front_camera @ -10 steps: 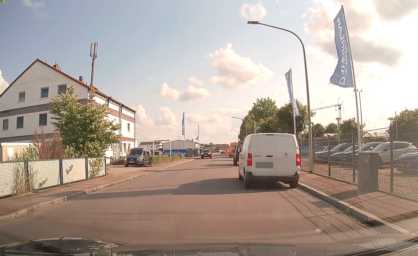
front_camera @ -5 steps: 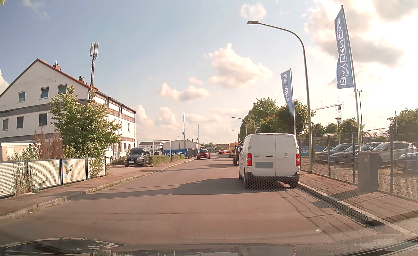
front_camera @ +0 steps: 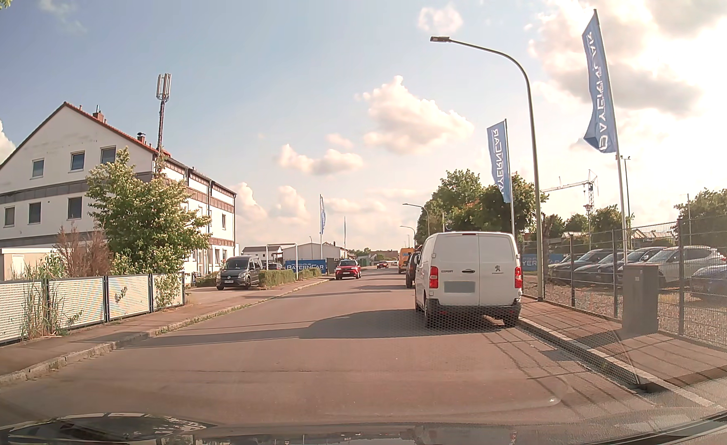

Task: Follow the waypoints while adhering to traffic rules and regulations

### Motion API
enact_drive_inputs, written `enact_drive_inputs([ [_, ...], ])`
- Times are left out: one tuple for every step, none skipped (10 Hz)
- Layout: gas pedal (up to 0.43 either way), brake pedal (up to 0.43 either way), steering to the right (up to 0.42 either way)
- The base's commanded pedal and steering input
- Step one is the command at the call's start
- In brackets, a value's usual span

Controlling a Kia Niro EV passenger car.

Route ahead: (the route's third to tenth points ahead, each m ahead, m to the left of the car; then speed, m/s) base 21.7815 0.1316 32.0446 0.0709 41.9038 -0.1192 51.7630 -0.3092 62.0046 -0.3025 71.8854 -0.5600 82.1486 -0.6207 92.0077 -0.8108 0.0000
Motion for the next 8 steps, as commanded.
enact_drive_inputs([
  [0.000, 0.183, -0.006],
  [0.000, 0.183, -0.006],
  [0.000, 0.183, -0.006],
  [0.000, 0.183, -0.006],
  [0.000, 0.183, -0.006],
  [0.000, 0.183, -0.005],
  [0.000, 0.183, -0.005],
  [0.000, 0.183, -0.006],
])
